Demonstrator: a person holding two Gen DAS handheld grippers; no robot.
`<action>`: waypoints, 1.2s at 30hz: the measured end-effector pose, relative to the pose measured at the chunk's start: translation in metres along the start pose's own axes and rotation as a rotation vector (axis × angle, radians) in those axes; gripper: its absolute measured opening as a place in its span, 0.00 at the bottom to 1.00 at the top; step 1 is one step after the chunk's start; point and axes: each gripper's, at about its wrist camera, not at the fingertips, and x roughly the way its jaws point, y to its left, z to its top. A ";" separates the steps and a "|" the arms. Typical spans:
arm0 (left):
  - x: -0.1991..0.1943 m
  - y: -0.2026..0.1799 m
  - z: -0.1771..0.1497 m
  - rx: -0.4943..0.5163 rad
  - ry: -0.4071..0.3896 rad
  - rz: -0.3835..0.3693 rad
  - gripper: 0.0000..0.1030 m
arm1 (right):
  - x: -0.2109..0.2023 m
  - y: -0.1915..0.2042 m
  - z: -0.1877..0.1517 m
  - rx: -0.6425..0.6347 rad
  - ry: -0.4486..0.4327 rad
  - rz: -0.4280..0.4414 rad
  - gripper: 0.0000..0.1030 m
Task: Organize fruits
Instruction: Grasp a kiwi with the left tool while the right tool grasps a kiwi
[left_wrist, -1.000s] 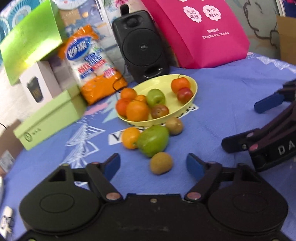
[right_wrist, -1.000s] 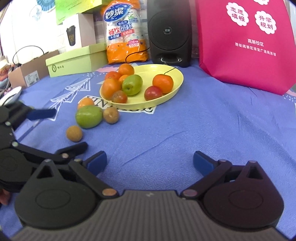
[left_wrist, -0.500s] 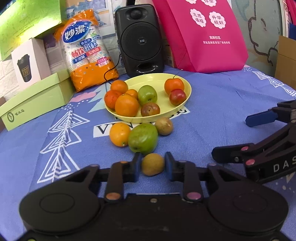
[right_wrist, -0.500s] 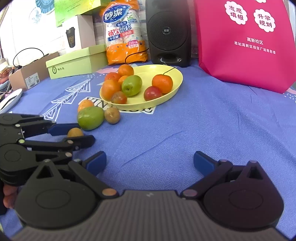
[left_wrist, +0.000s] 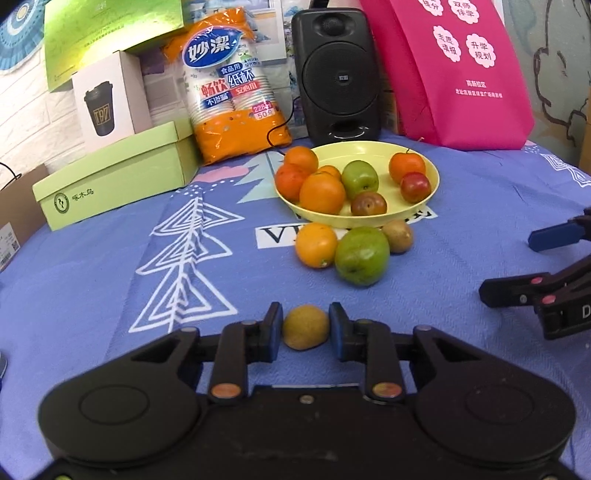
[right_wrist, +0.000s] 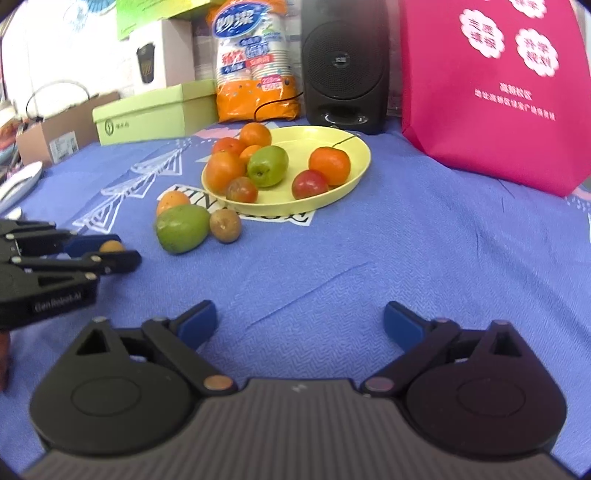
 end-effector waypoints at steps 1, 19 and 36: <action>0.000 -0.001 -0.001 0.003 -0.003 0.004 0.26 | 0.000 0.003 0.002 -0.019 0.007 0.002 0.89; 0.001 0.006 -0.005 -0.063 -0.021 -0.027 0.27 | 0.051 0.050 0.049 -0.251 0.032 0.021 0.47; 0.000 0.005 -0.005 -0.065 -0.020 -0.026 0.27 | 0.067 0.056 0.058 -0.219 0.008 0.081 0.24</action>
